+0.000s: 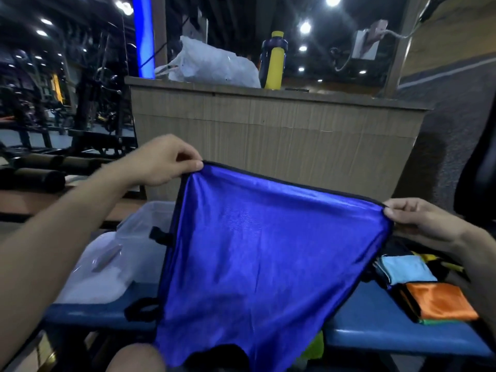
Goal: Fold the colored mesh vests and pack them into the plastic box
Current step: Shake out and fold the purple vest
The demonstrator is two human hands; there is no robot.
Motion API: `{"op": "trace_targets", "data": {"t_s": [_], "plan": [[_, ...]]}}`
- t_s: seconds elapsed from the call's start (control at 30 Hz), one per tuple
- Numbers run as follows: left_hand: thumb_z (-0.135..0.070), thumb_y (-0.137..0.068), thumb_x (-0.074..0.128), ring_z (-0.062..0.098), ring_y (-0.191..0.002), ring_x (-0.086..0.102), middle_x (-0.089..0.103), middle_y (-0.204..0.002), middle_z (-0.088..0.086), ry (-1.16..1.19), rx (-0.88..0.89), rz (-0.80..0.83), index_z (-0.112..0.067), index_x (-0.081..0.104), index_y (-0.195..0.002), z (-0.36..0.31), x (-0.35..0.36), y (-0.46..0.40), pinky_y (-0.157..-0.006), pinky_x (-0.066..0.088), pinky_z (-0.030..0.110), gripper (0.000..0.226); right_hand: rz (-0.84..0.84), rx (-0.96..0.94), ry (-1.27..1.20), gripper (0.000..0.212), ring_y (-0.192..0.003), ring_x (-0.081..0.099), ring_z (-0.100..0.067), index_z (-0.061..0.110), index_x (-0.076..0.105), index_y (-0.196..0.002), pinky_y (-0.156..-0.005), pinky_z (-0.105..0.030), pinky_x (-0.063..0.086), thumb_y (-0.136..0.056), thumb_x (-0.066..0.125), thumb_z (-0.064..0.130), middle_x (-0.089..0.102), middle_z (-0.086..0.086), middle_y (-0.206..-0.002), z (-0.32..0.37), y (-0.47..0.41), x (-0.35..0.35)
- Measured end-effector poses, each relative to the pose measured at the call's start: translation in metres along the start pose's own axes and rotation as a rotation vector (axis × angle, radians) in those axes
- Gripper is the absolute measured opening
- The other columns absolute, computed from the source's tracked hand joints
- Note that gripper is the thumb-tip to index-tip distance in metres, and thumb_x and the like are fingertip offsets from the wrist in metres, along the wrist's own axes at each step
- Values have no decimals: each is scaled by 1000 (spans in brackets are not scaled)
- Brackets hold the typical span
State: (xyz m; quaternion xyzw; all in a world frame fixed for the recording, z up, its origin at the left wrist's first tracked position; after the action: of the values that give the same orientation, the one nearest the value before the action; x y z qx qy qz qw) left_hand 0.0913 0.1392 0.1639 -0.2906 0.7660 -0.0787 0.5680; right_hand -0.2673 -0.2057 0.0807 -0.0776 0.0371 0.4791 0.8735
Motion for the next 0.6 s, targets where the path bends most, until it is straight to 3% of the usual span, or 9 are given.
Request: {"op": "trace_targets", "data": {"t_s": [0.1,0.17,0.23,0.3,0.4,0.43,0.53,0.6], "plan": [[-20,-95,70,9,-81,72,76,-81,-13,49,-31,-68,-29,76,-87,8,23,-1,-87,58,39,14,-11,-18,-34,17,-72,67,-16,2,72,-89,-70,-26,60,-86,71,20,63,-15,-84,-5,-1,-5],[-17,-94,71,8,-79,73,77,-80,-12,200,-84,-97,-28,76,-87,14,37,1,-86,60,38,14,-24,-31,-43,52,-78,68,-17,3,72,-100,-77,-29,61,-68,93,37,66,-14,-91,-12,-5,-12],[-17,-93,72,8,-77,73,77,-80,-10,240,-86,-160,-25,77,-88,17,49,2,-83,61,38,10,-72,-18,-45,68,-83,69,-17,7,74,-101,-78,-30,60,-52,99,48,70,-11,-95,-15,-7,-13],[-17,-91,75,9,-76,73,76,-80,-8,241,-97,-234,-25,75,-86,19,57,3,-79,61,33,10,-104,-2,-22,60,-81,66,-17,11,72,-95,-72,-28,59,-54,98,48,69,-8,-92,-18,-11,-12],[-15,-91,74,13,-75,71,73,-81,-5,217,-110,-266,-29,69,-88,19,68,3,-75,60,29,15,-161,31,5,15,-78,61,-15,19,73,-81,-67,-26,52,-74,78,32,67,-2,-86,-17,-14,-5],[-14,-92,73,13,-75,70,72,-81,-6,214,-106,-265,-29,67,-90,21,72,1,-75,60,30,16,-176,34,15,11,-76,62,-13,21,75,-77,-66,-25,51,-74,74,31,68,-1,-84,-17,-16,-5],[-17,-95,71,8,-82,69,72,-85,-11,148,-122,-202,-28,63,-106,26,77,-3,-80,56,30,17,-177,41,-14,12,-72,67,-9,21,77,-74,-63,-22,56,-83,69,24,71,0,-82,-17,-19,-1],[-17,-95,71,11,-88,72,76,-86,-9,192,-162,-143,-23,70,-108,32,80,-8,-85,58,33,15,-186,42,-19,28,-73,67,-10,19,76,-74,-65,-23,58,-95,59,13,71,-1,-82,-21,-23,-6]]}}
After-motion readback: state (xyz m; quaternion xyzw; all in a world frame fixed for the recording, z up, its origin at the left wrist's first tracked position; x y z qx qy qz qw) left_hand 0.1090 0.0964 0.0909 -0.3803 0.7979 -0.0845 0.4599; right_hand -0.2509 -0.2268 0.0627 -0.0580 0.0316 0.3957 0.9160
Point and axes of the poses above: each hand's wrist, its own y-axis away from the middle knuckle, its own x-axis out of the palm, z = x × y, the point moved 3 cm from there along -y, towards the middle knuckle
